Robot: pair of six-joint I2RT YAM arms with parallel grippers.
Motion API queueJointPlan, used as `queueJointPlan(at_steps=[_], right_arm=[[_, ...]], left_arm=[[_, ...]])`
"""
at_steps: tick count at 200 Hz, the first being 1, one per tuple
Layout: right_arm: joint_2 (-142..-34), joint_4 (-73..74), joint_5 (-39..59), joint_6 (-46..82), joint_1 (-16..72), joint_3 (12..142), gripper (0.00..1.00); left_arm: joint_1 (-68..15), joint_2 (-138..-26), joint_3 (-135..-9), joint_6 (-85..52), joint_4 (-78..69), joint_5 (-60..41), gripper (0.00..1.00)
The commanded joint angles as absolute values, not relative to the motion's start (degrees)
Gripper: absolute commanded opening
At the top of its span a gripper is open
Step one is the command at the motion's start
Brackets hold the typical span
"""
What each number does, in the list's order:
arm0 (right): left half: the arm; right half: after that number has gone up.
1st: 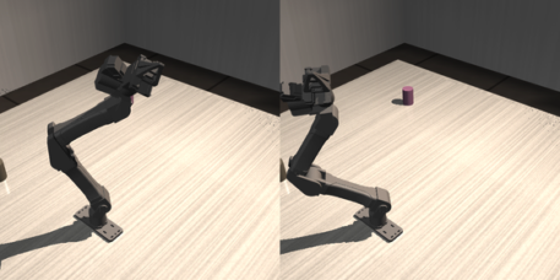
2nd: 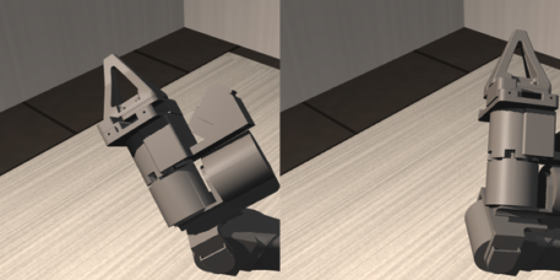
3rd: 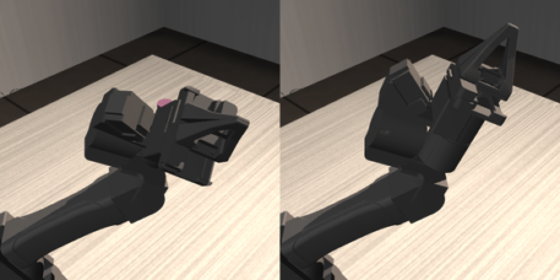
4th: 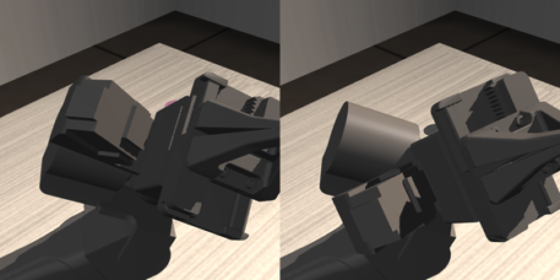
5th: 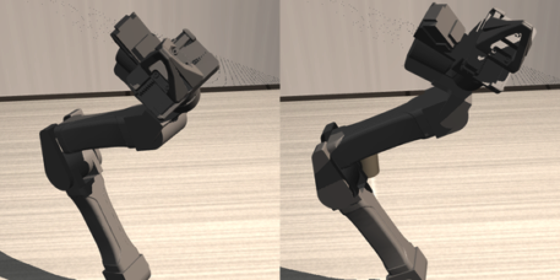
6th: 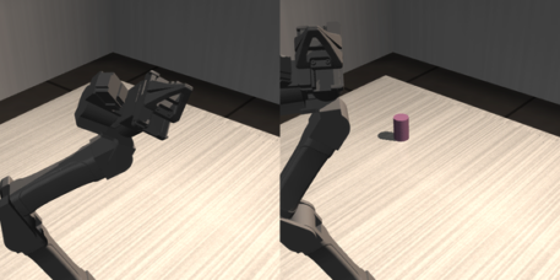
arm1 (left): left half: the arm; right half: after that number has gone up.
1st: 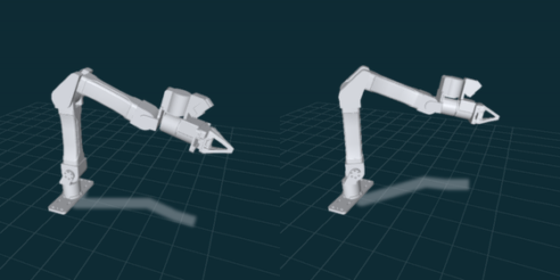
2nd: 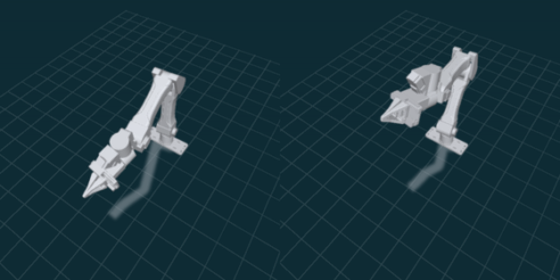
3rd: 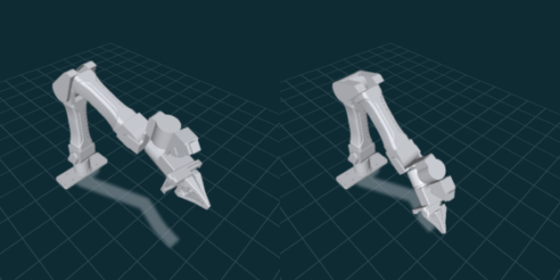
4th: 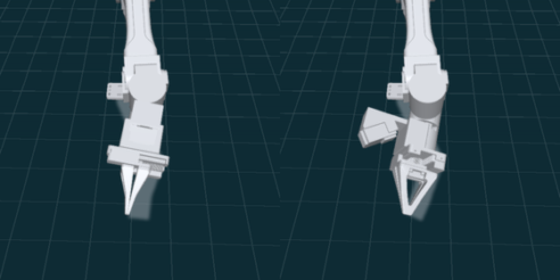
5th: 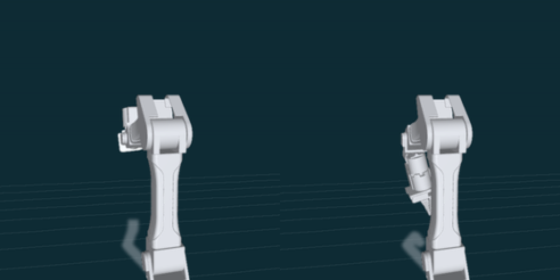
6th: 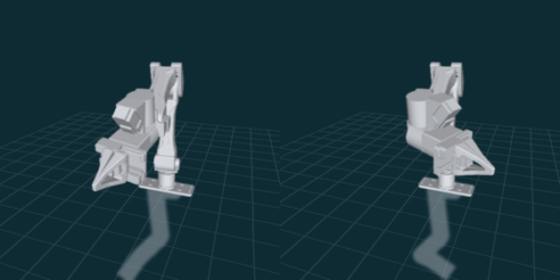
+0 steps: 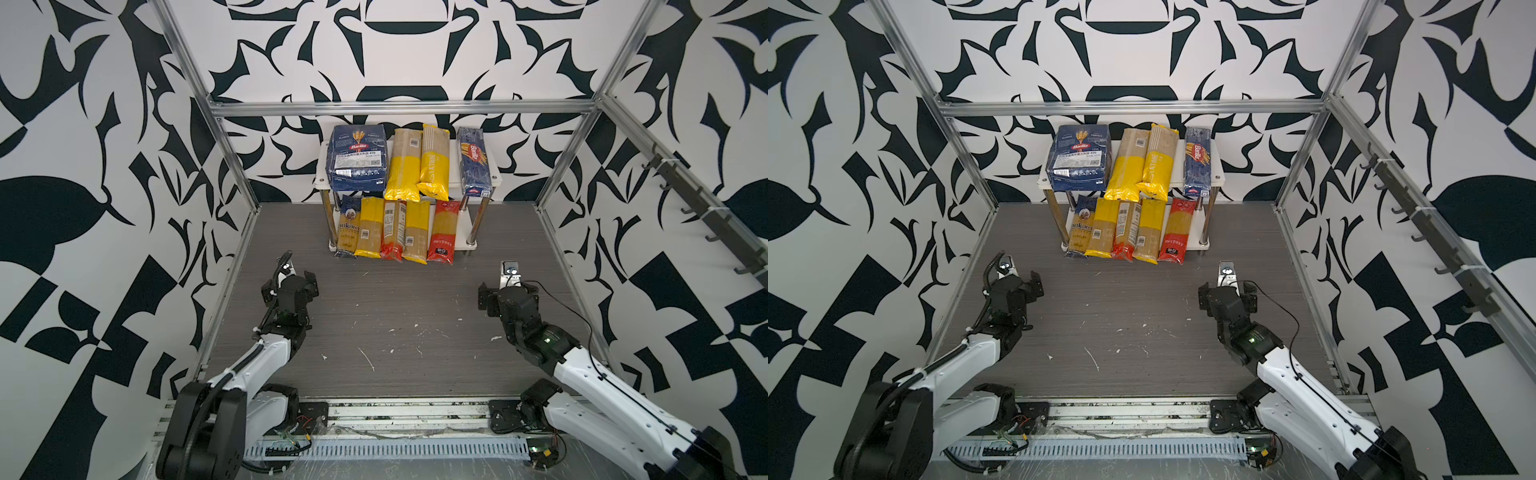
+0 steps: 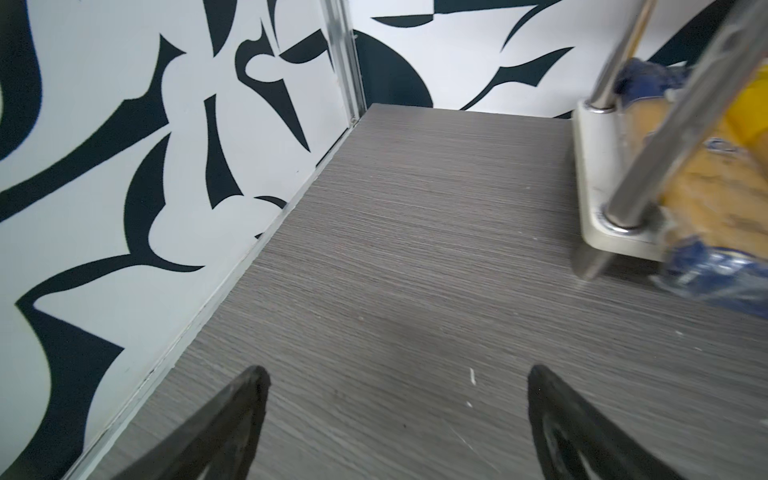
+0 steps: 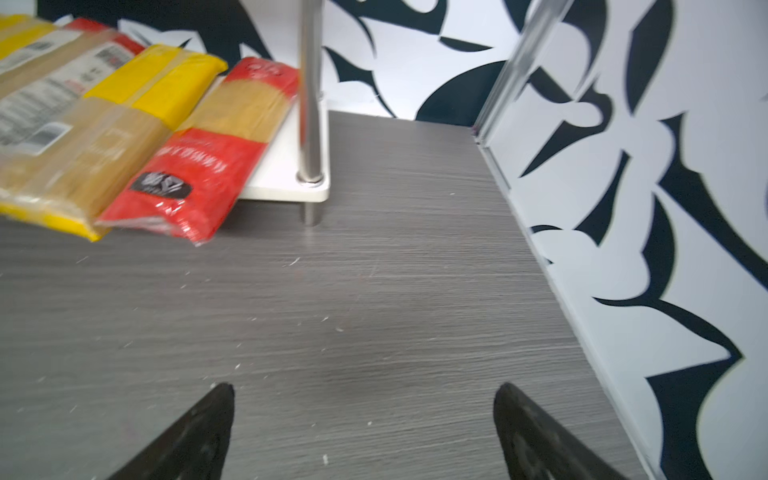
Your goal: Place and organize the pasta boxes and bags onto the shelf
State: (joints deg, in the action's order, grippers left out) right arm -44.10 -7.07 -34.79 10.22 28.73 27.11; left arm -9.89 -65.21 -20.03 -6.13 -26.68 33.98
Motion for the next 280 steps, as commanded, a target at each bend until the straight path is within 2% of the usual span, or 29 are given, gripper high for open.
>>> queueJointPlan(at_steps=[1,36,63,84,128,160,181,197,212,224,237,248,261,280], right_arm=[[-42.3,3.9,-34.9,5.7,24.7,23.8,1.00],[-46.3,8.7,-25.2,6.6,9.7,24.3,1.00],[-49.3,15.1,-18.6,9.1,-0.9,22.0,1.00],[-55.0,23.4,-10.1,11.7,-6.1,19.7,1.00],[-70.9,42.7,-3.3,12.5,-6.4,16.6,1.00],[-75.6,45.9,-0.9,9.9,-6.4,17.2,1.00],[-82.7,59.1,0.6,10.8,-6.4,13.9,1.00],[-81.6,51.8,0.9,8.8,-5.5,16.4,1.00],[-84.8,54.4,2.0,5.4,-2.7,16.8,1.00],[-91.0,63.8,-0.7,2.4,1.0,16.4,1.00],[-87.5,53.2,-2.6,0.5,2.4,18.3,1.00],[-89.6,56.4,-1.9,0.0,2.7,18.7,1.00],[-88.8,50.0,-2.8,0.3,2.7,20.9,1.00],[-89.3,52.2,-2.5,0.5,2.5,20.5,1.00]], left_arm=[[-6.0,-68.9,-17.8,-3.6,-39.8,30.1,0.99],[-1.0,-78.5,-12.2,-6.2,-61.7,24.8,0.99],[1.0,-87.0,-12.8,-7.0,-68.8,22.3,1.00],[1.1,-89.7,-14.2,-7.4,-67.8,21.2,0.99],[2.0,-89.9,-18.5,-7.2,-59.8,18.2,0.99],[2.0,-89.8,-18.9,-6.9,-58.9,16.9,1.00],[2.2,-89.7,-19.3,-6.7,-57.9,15.9,0.99],[2.4,-89.7,-20.6,-6.7,-55.1,15.2,0.99],[2.6,-89.6,-20.7,-6.6,-55.1,14.7,0.99],[2.6,-89.7,-20.6,-6.7,-55.3,14.8,1.00],[2.6,-89.6,-20.6,-6.7,-55.2,14.7,0.99],[2.6,-89.7,-20.6,-6.7,-55.2,14.7,1.00],[2.6,-89.8,-20.9,-6.7,-54.6,14.5,0.99],[2.9,-89.8,-21.1,-6.8,-54.3,14.0,1.00]])
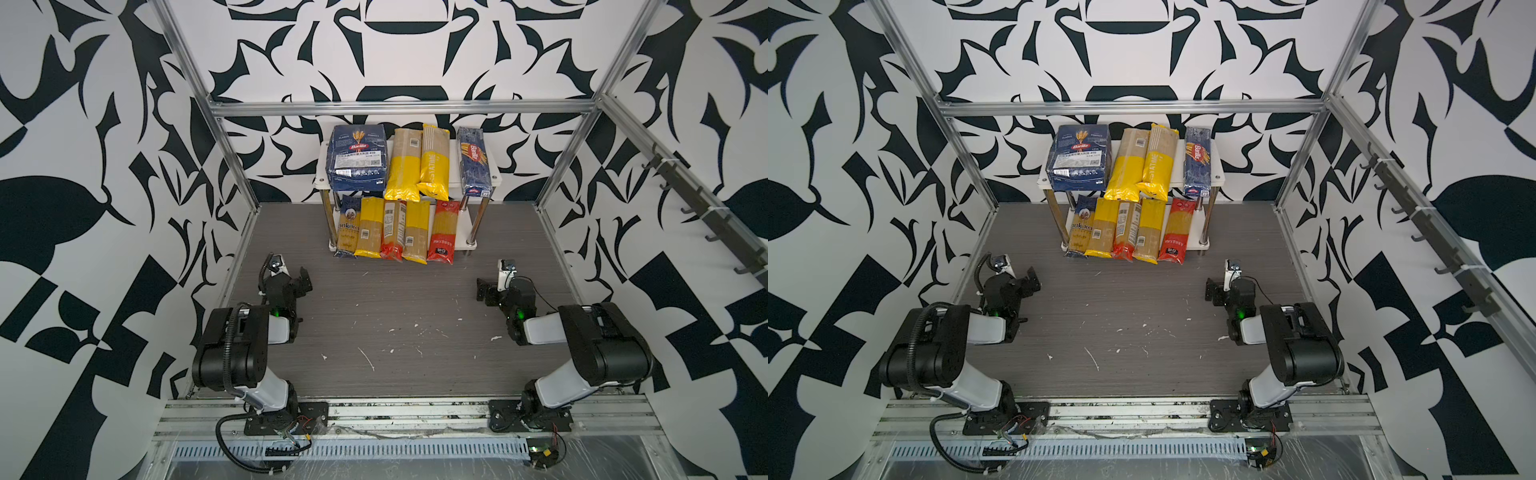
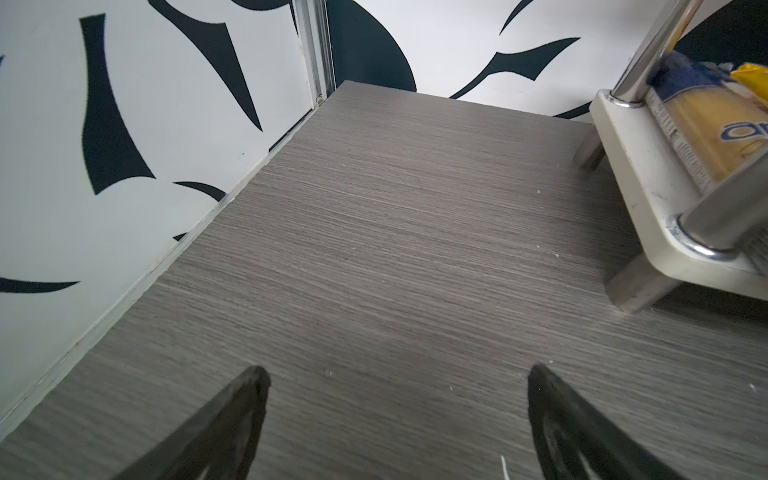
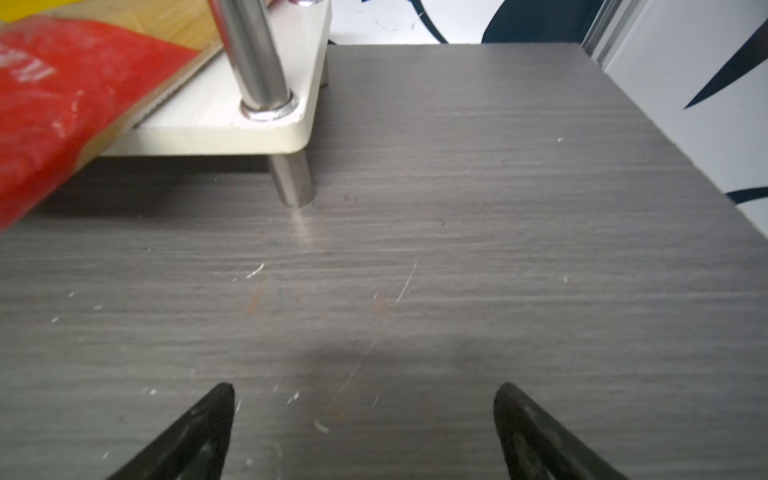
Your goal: Place and organize the pasta boxes and bags onto the shelf
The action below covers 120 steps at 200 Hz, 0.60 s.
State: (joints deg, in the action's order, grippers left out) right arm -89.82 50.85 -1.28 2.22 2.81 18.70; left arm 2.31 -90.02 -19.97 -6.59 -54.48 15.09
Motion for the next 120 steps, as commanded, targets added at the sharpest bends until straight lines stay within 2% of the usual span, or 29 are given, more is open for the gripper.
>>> queueJointPlan(at_steps=[1,27,120], right_arm=[[-89.3,52.1,-2.5,0.5,2.5,20.6,1.00],[-88.7,51.5,-3.1,0.7,2.6,20.4,1.00],[-88.6,51.6,-3.1,0.5,2.5,20.3,1.00]], left_arm=[[2.9,-89.8,-21.1,-6.8,-54.3,13.8,1.00],[3.4,-89.4,-22.1,-4.7,-51.3,6.3,1.00],[3.4,-89.4,-21.3,-5.1,-53.3,7.1,1.00]])
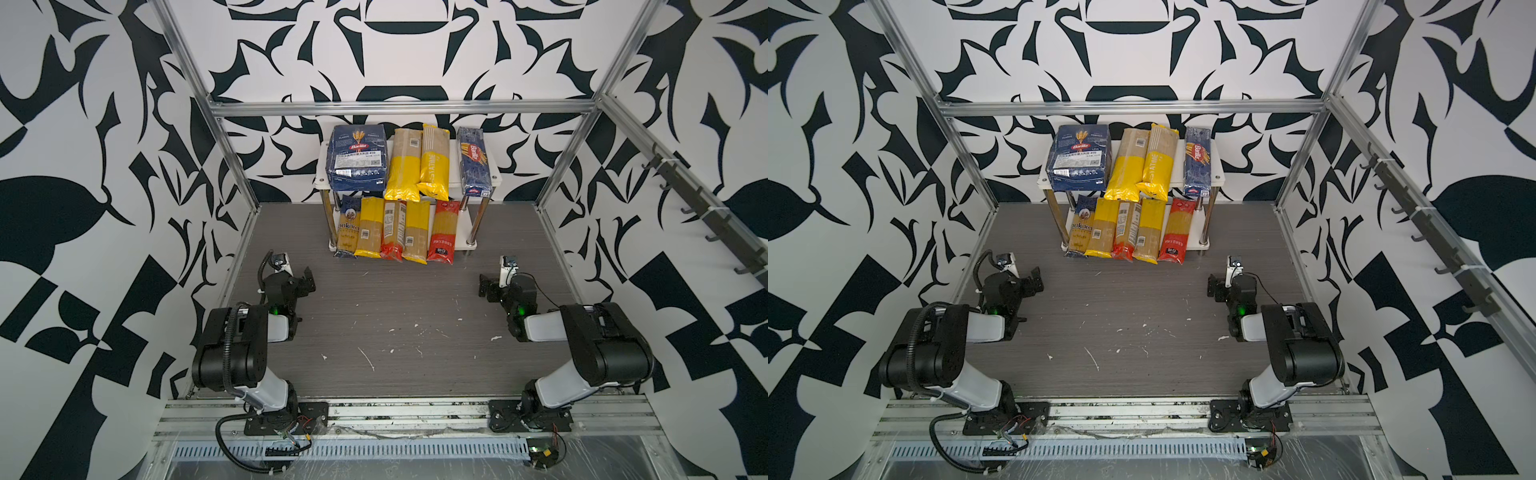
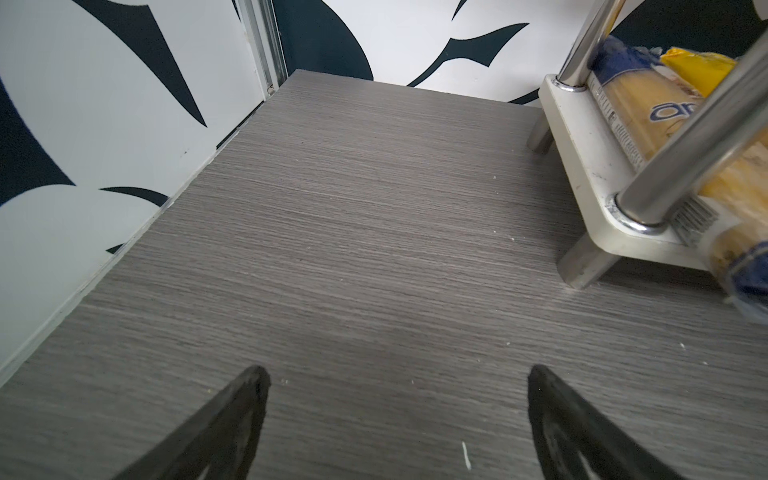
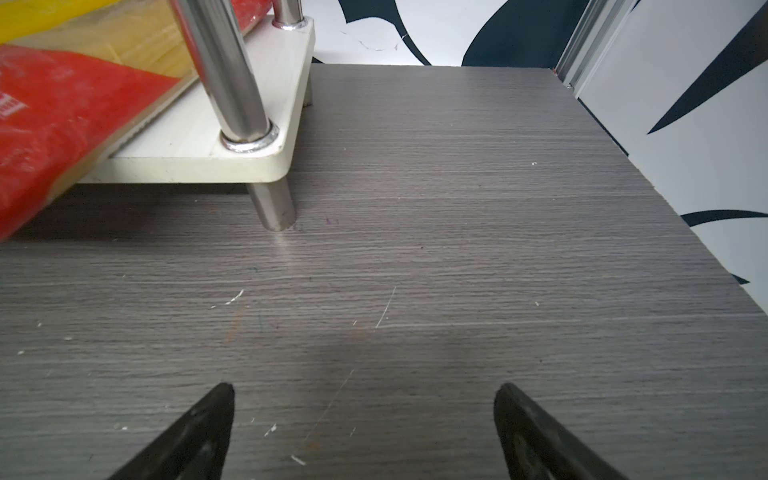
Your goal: Place and organize the pasta boxes and bags onto the shelf
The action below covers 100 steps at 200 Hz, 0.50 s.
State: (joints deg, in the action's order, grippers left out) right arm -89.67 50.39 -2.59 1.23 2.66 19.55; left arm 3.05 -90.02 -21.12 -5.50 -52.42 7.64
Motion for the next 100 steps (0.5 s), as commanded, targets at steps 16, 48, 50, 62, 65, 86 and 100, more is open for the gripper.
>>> queueJointPlan(at_steps=[16,48,50,62,65,86,100], right_arm=[[-88.6,51.7,-3.1,0.6,2.6,20.3,1.00],[-88.5,52.7,-6.6,1.9,2.6,19.5,1.00],[-88.4,53.0,-7.2,2.1,2.6,19.4,1.00],[-88.2,54.4,-10.0,3.6,2.6,18.5,1.00],[-88.2,54.7,-10.3,3.8,2.6,18.4,1.00],[-88.4,54.9,-10.5,3.8,2.6,18.5,1.00],[-88.4,54.8,-10.5,3.8,2.6,18.5,1.00]], left_arm=[[3.4,-89.5,-21.3,-5.1,-53.3,7.1,0.99],[3.3,-89.6,-21.3,-5.1,-53.3,7.1,1.00],[3.4,-89.5,-21.3,-5.1,-53.3,7.1,1.00],[3.4,-89.5,-21.3,-5.1,-53.3,7.1,0.99],[3.4,-89.5,-21.4,-5.1,-53.3,7.1,0.99],[3.4,-89.5,-21.3,-5.1,-53.3,7.1,0.99],[3.4,-89.5,-21.4,-5.1,-53.3,7.1,1.00]])
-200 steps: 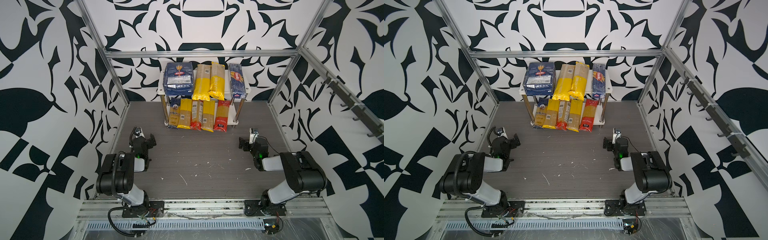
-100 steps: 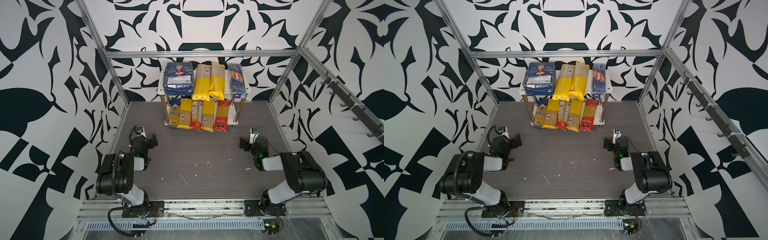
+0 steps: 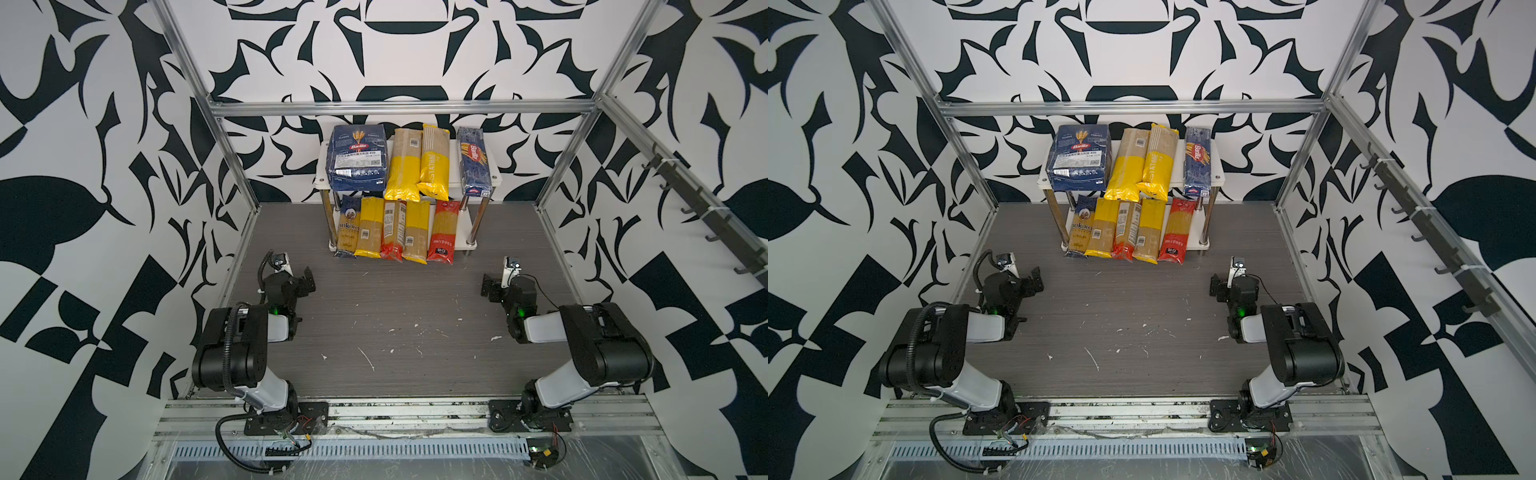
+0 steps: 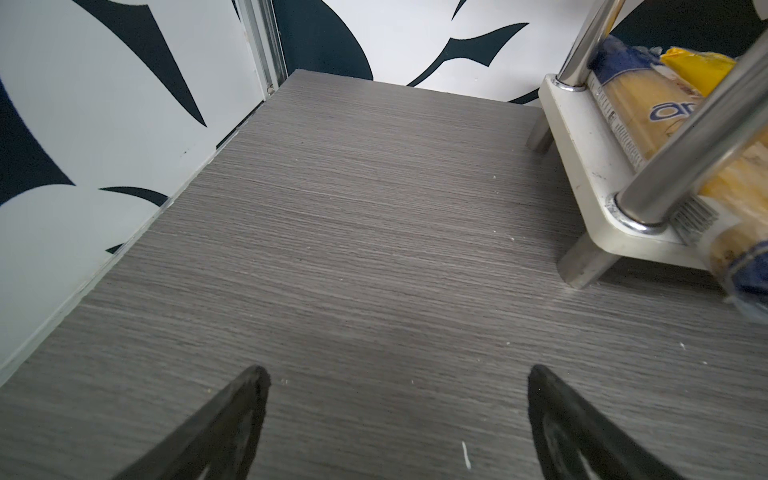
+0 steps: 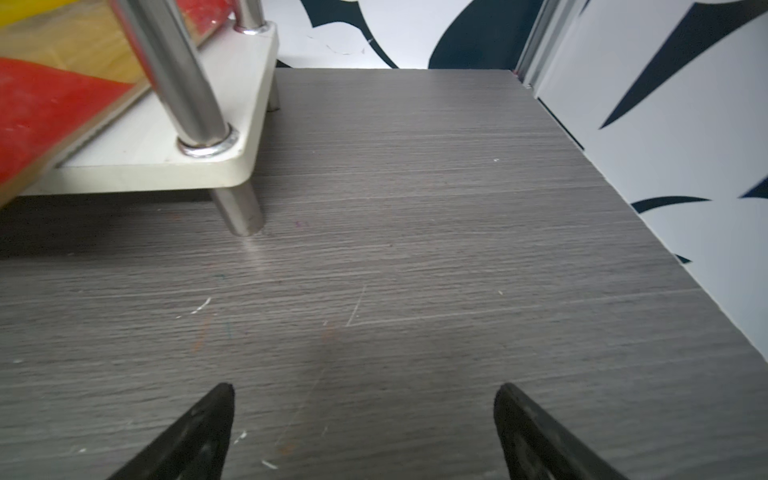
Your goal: Place and organize the pasta boxes and bags onto the shelf
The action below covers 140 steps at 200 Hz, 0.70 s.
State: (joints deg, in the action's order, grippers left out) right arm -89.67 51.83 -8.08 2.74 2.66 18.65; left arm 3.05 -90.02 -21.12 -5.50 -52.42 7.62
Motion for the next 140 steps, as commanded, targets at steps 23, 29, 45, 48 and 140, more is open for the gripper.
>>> queueJointPlan(at_steps=[23,29,45,48,140], right_arm=[[-88.5,54.9,-10.5,3.8,2.6,18.4,1.00],[-88.4,54.9,-10.5,3.8,2.6,18.4,1.00],[-88.5,54.8,-10.5,3.8,2.6,18.5,1.00],[-88.6,54.8,-10.5,3.8,2.7,18.5,1.00],[-88.6,54.9,-9.7,3.4,2.7,18.5,1.00]], left_arm=[[3.4,-89.6,-21.4,-5.1,-53.3,7.1,1.00],[3.4,-89.5,-21.4,-5.1,-53.3,7.1,0.99],[3.4,-89.6,-21.4,-5.1,-53.3,7.1,0.99],[3.4,-89.5,-21.4,-5.1,-53.3,7.1,0.99],[3.4,-89.5,-21.4,-5.1,-53.3,7.1,0.99]])
